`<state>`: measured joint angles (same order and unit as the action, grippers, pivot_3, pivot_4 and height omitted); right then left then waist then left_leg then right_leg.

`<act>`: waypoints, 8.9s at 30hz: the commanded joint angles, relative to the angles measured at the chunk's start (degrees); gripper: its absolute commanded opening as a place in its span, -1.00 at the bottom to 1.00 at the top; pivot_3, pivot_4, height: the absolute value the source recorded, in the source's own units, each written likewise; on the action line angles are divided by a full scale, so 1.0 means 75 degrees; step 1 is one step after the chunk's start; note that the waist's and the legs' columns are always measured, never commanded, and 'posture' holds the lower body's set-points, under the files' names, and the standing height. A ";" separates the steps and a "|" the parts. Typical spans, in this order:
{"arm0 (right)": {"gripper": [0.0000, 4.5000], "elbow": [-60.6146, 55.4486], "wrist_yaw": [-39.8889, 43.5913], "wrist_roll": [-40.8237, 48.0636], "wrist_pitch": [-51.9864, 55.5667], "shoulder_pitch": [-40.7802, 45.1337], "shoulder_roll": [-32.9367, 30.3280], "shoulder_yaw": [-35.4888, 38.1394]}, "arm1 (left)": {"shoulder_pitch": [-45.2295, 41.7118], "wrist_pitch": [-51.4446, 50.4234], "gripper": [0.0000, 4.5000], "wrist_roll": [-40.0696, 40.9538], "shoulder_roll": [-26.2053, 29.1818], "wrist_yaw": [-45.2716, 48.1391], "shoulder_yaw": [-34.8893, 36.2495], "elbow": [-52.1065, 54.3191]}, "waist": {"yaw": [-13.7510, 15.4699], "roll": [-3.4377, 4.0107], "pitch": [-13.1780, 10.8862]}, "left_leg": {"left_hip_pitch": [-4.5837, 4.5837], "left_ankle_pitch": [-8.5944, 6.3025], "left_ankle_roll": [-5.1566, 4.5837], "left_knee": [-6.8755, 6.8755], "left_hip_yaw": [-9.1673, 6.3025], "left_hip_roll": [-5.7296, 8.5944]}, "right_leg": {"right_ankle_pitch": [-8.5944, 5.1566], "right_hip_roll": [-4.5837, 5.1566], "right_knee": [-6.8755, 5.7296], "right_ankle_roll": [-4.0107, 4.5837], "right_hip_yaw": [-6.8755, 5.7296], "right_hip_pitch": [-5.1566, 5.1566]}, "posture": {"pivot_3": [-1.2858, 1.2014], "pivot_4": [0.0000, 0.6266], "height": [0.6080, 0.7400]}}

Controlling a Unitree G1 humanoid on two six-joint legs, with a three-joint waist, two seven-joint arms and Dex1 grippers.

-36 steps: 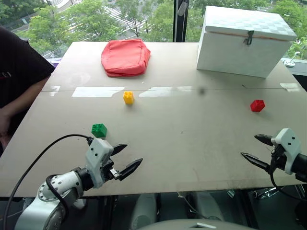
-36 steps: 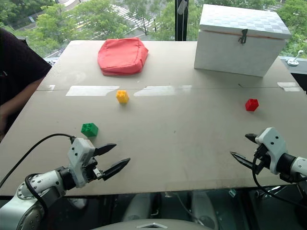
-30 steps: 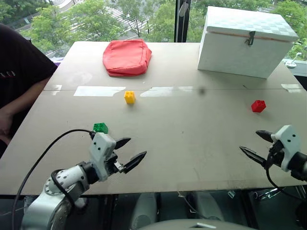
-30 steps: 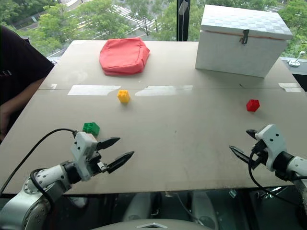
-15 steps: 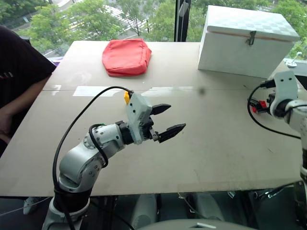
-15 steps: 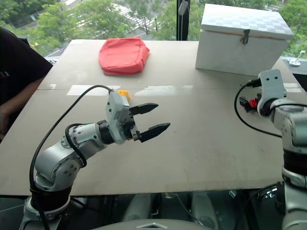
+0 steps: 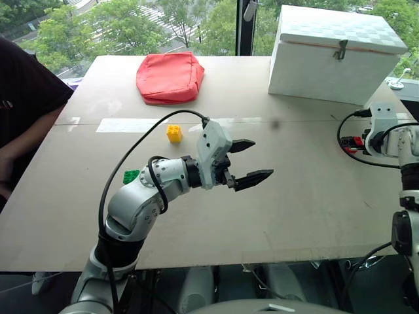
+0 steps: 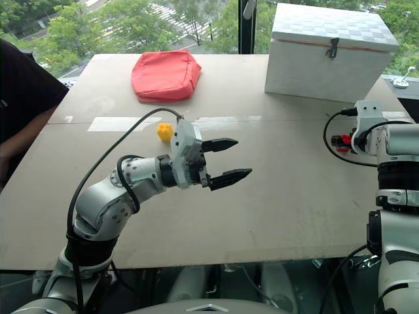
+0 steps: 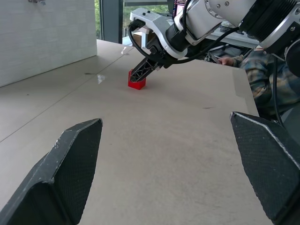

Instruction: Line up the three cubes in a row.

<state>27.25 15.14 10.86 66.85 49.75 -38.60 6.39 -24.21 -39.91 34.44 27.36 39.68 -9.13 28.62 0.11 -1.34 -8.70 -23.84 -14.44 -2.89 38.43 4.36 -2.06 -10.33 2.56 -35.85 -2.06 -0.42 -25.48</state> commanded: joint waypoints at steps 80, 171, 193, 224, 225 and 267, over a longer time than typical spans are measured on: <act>0.94 -0.1286 0.8829 -0.1118 -0.7550 -0.0020 0.0084 -0.3000 | 0.3984 0.0345 1.00 0.0959 0.2291 -0.0179 0.3664 0.0974 | -0.0065 0.0026 -0.0019 | 0.0012 0.0004 0.0012 0.0002 0.0002 -0.0016 | -0.0016 0.0005 -0.0007 0.0039 -0.0008 -0.0004 | 0.03 -0.52 1.00; 1.00 -1.0874 0.3588 0.3723 -0.4801 -0.9502 -0.0932 0.2732 | -0.4698 0.5913 -0.44 -0.4785 -0.0484 0.5726 -0.1604 -1.0261 | 0.0104 -0.0038 -0.0044 | -0.0002 -0.0026 -0.0035 0.0062 -0.0034 -0.0006 | -0.0056 0.0021 0.0002 0.0001 -0.0049 0.0040 | 0.03 -0.52 1.00; 1.00 -1.1110 0.3395 0.3815 -0.4884 -0.9761 -0.0860 0.2804 | -0.4598 0.4580 -0.44 -0.5287 -0.0698 0.5190 -0.1636 -0.9342 | 0.0101 -0.0039 -0.0044 | -0.0004 -0.0027 -0.0036 0.0074 -0.0038 -0.0009 | -0.0055 0.0021 -0.0006 -0.0001 -0.0047 0.0041 | 0.03 -0.52 1.00; 1.00 -1.1179 0.3323 0.3548 -0.4988 -1.0061 -0.0770 0.2865 | -0.4351 0.3814 0.96 -0.4885 -0.0244 0.5557 -0.1266 -0.8440 | 0.0091 -0.0038 -0.0044 | -0.0004 -0.0027 -0.0036 0.0088 -0.0039 -0.0010 | -0.0055 0.0019 -0.0014 -0.0001 -0.0046 0.0043 | 0.03 -0.52 1.00; 1.00 -1.1157 0.3335 0.3538 -0.5001 -1.0036 -0.0774 0.2837 | -0.4258 0.3707 0.96 -0.4798 -0.0152 0.5549 -0.1171 -0.8221 | 0.0086 -0.0037 -0.0043 | -0.0003 -0.0027 -0.0036 0.0088 -0.0039 -0.0011 | -0.0055 0.0019 -0.0015 -0.0001 -0.0046 0.0043 | 0.03 -0.52 1.00; 1.00 -1.0504 0.3647 0.3486 -0.5189 -0.8753 -0.0949 0.2189 | -0.2696 0.2151 -0.41 -0.3694 -0.0094 0.0568 0.1601 -0.6899 | 0.0093 -0.0045 -0.0041 | 0.0011 -0.0026 -0.0034 0.0107 -0.0038 -0.0009 | -0.0017 0.0025 -0.0016 0.0003 -0.0050 0.0069 | 0.03 -0.52 1.00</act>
<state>-49.76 42.23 36.07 28.50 -15.89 -45.39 20.90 -44.18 -28.12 4.04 24.39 33.56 4.69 -26.40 0.81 -1.68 -9.01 -23.75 -14.64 -3.15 39.22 4.08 -2.15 -10.50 2.75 -35.95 -1.96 -0.80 -24.96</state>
